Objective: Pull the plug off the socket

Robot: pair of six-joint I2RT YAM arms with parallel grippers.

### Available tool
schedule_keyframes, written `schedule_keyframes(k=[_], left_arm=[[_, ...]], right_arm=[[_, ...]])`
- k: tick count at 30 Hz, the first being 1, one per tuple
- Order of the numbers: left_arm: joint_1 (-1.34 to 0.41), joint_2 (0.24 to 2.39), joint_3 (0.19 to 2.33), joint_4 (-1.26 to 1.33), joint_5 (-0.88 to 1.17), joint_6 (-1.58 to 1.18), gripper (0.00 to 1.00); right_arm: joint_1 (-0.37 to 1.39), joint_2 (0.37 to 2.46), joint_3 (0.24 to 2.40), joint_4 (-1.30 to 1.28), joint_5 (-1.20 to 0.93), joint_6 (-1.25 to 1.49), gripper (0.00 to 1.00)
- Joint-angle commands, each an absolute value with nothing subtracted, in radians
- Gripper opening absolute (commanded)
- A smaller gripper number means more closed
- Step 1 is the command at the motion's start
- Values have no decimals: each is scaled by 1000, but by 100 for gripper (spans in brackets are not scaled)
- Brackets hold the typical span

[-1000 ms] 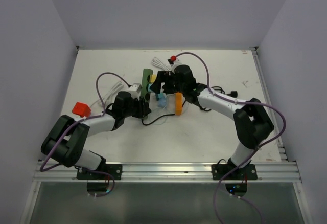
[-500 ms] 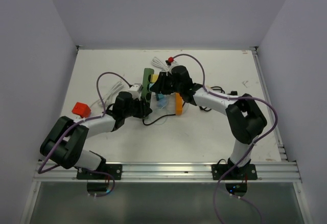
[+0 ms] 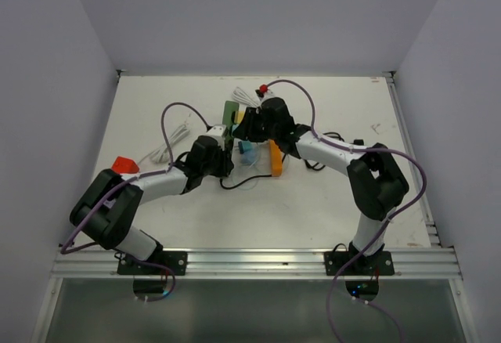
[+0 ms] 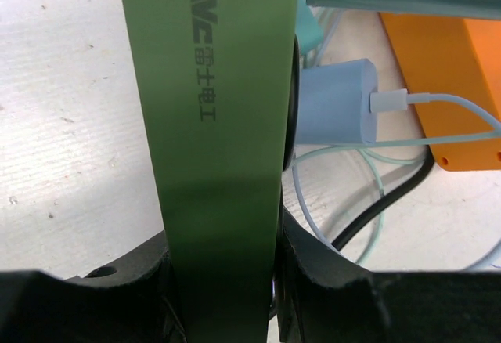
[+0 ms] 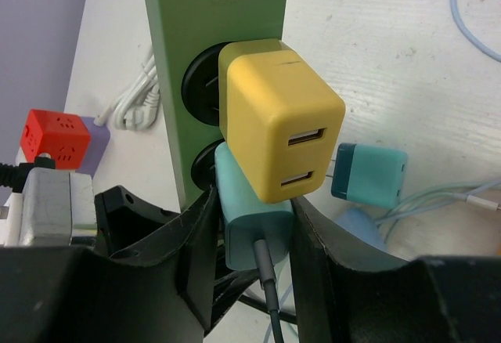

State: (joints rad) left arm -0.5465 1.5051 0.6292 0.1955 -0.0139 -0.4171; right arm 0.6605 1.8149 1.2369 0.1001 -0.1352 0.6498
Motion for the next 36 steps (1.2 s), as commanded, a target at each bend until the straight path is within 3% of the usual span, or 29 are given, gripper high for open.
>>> schedule_keyframes(k=[1, 7, 10, 12, 17, 25, 32, 36], left_arm=[[-563, 1534, 692, 115, -238, -377, 0], [-565, 1539, 678, 150, -155, -396, 0], [-526, 1520, 623, 271, 51, -429, 0], [-441, 1505, 544, 445, 323, -493, 0], [-396, 1500, 519, 532, 455, -512, 0], [-396, 1509, 528, 503, 425, -491, 0], [-397, 1474, 557, 327, 96, -459, 0], [-397, 1473, 565, 294, 48, -468, 0]], right_arm=[[698, 1807, 1308, 31, -78, 615, 2], [698, 1776, 1279, 45, -77, 618, 2], [695, 1753, 1246, 80, -104, 615, 2], [686, 1737, 1197, 129, -156, 620, 2], [638, 1743, 1108, 349, -320, 690, 1], [629, 1741, 1100, 319, -327, 669, 2], [629, 1704, 1170, 85, -169, 600, 2], [630, 1710, 1161, 52, -149, 594, 3]])
